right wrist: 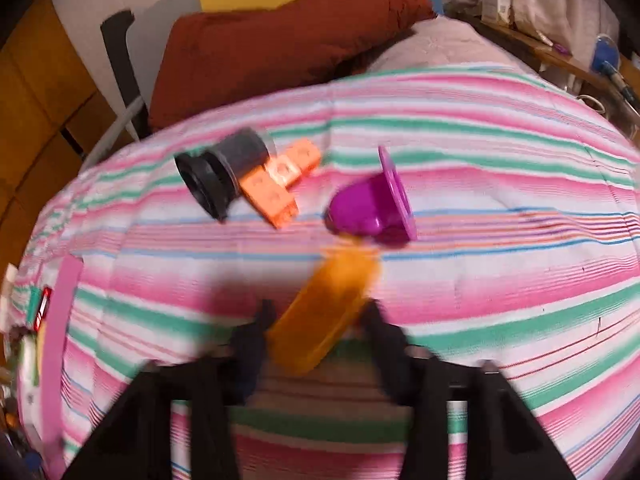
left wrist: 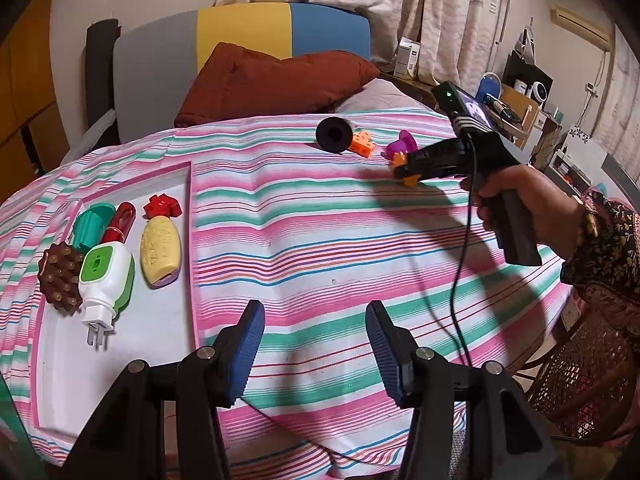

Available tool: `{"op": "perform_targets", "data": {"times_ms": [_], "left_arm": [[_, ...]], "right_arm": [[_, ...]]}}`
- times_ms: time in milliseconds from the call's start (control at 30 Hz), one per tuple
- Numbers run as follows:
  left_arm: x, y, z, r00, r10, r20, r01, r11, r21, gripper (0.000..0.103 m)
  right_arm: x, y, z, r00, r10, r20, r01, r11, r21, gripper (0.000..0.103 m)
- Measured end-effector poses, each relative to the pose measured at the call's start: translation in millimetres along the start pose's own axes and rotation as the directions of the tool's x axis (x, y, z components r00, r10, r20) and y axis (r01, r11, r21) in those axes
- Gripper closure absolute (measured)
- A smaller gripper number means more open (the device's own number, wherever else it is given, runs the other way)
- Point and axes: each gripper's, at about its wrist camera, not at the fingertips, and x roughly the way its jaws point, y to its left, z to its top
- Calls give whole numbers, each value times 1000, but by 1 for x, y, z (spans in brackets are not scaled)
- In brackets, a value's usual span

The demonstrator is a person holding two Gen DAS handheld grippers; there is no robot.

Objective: Organize rigid objects
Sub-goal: 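Grasp the orange plastic clip with the right tool, then grasp the purple cup with the left tool while the right tool holds the orange clip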

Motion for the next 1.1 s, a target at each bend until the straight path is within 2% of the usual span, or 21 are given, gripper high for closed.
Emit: {"op": "perform_targets", "data": {"times_ms": [67, 167, 333, 367, 400, 433, 467, 567, 700, 767, 867, 1100], "left_arm": [[0, -1, 0, 1000, -4, 0, 4, 1000, 6, 50], [3, -4, 0, 1000, -9, -3, 9, 1000, 16, 50], [10, -9, 3, 999, -33, -24, 34, 999, 9, 50], [13, -11, 5, 999, -36, -29, 36, 999, 14, 50], [14, -13, 6, 999, -36, -31, 37, 999, 20, 50], [15, -15, 8, 999, -39, -31, 39, 999, 27, 50], [16, -19, 12, 999, -40, -29, 41, 998, 39, 50], [21, -28, 24, 998, -51, -26, 53, 997, 57, 50], [37, -46, 53, 996, -83, -14, 84, 995, 62, 50], [47, -56, 69, 995, -101, -8, 101, 993, 67, 50], [69, -74, 98, 993, -118, -2, 118, 991, 67, 50], [135, -113, 167, 993, -115, -11, 116, 992, 46, 50]], "right_arm": [[-5, -7, -4, 1000, 14, -17, -14, 1000, -18, 78], [-11, -16, -11, 999, -15, -37, 14, 999, -36, 78], [-23, -39, -24, 999, -23, -36, 23, 1000, 1, 77], [-24, -41, -24, 999, -23, -30, 23, 1000, 7, 74], [-25, -42, -23, 999, -29, -21, 30, 999, 13, 63], [-26, -43, -22, 999, -31, -10, 31, 999, 20, 57], [-25, -43, -21, 1000, -26, -8, 27, 999, 20, 58], [-25, -42, -19, 999, -37, -20, 37, 999, 3, 77], [-28, -54, -16, 998, -38, -45, 41, 996, 76, 77], [-33, -68, -15, 994, -91, -61, 97, 989, 110, 77], [-33, -84, -17, 988, -128, -82, 139, 979, 151, 77], [-39, -106, -15, 989, -118, -93, 138, 961, 240, 77]]}}
